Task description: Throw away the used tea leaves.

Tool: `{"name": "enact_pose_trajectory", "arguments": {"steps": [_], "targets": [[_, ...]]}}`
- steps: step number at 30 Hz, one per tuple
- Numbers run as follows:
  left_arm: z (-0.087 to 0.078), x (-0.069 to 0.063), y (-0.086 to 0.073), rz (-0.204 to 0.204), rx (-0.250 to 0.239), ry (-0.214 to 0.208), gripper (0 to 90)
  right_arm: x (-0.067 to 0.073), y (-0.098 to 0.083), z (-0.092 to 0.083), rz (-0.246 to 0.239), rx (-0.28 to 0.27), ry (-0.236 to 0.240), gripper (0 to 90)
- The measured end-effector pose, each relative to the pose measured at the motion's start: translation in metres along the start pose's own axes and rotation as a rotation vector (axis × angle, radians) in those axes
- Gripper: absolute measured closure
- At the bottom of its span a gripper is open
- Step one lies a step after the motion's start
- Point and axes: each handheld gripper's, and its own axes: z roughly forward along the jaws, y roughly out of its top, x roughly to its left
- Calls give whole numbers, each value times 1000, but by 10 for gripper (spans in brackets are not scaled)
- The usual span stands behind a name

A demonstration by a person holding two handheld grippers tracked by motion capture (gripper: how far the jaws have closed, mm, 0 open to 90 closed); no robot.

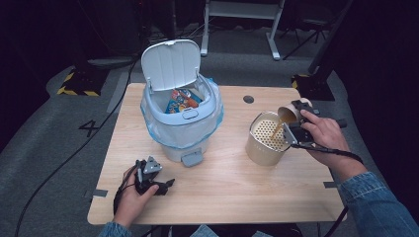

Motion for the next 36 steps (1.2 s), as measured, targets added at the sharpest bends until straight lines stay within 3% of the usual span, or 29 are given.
{"name": "enact_pose_trajectory", "arguments": {"steps": [4,12,17,25,30,36], "targets": [[0,0,0,0,0,0,185,1,4,-1,-83,18,-48,322],[0,0,0,0,0,0,185,4,11,-4,-304,79,-146,322],[0,0,0,0,0,0,184,8,16,-5,-471,132,-240,322],[0,0,0,0,0,0,184,11,24,-7,-699,200,-341,323],[0,0,0,0,0,0,184,10,27,-8,-789,226,-372,323],[0,0,0,0,0,0,185,8,32,-9,-854,248,-401,326]]}}
